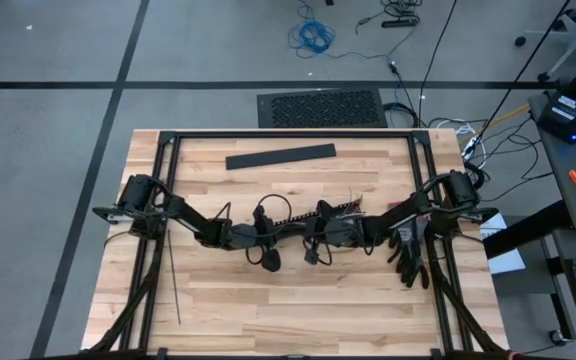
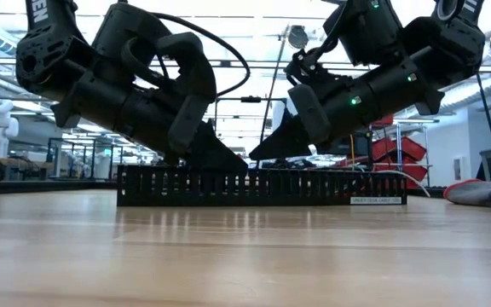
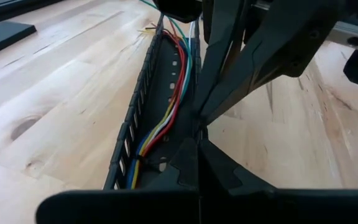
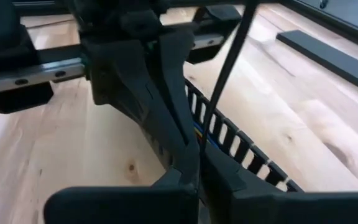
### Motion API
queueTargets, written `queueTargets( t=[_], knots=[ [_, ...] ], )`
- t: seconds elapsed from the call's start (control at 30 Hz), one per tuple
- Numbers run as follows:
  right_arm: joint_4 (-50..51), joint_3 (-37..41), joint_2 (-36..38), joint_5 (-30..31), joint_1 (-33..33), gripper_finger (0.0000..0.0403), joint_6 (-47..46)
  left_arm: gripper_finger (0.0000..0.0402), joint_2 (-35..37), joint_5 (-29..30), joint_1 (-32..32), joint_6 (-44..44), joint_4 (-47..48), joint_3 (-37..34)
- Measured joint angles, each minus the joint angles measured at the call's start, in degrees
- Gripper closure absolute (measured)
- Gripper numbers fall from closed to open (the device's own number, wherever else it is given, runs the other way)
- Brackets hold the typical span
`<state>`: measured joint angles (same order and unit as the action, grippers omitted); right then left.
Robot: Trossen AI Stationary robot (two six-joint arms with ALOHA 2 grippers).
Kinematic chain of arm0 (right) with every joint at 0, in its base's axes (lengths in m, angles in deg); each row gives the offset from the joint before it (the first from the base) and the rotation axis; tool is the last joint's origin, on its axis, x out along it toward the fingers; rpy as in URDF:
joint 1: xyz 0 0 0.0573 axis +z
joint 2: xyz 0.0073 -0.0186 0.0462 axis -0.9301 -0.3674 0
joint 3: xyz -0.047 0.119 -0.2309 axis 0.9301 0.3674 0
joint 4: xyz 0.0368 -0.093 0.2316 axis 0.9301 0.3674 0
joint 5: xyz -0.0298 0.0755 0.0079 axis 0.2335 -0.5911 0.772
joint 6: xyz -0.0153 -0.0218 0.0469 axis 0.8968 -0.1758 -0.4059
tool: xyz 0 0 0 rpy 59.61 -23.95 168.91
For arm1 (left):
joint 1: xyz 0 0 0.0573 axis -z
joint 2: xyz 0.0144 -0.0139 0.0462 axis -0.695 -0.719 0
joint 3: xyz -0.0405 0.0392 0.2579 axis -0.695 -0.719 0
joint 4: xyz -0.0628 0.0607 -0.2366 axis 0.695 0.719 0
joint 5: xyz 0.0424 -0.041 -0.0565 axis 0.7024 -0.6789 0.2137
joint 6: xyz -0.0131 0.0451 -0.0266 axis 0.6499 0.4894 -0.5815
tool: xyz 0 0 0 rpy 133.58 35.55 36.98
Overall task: Ziptie cables
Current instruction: Put the zip tied cable wires into the black cable duct
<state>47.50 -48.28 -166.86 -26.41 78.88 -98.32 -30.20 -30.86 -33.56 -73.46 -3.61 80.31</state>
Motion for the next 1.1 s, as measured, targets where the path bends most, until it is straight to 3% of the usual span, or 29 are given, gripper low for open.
queueTargets(
  t=[0.47,0.87,1.1],
  knots=[
    [1.3,0.0,0.0,0.2,1.3,0.0403,-2.0,0.04,0.0,1.0,-0.5,-1.8,-0.1,0.0],
    [8.7,0.1,0.0,-0.4,1.3,0.0403,-5.4,0.04,-0.1,2.3,-1.7,-3.1,-0.4,-0.1],
    [6.3,0.1,0.0,0.2,0.5,0.0403,-2.9,0.04,-0.1,1.1,-1.7,-3.1,-0.6,-0.1]
  ],
)
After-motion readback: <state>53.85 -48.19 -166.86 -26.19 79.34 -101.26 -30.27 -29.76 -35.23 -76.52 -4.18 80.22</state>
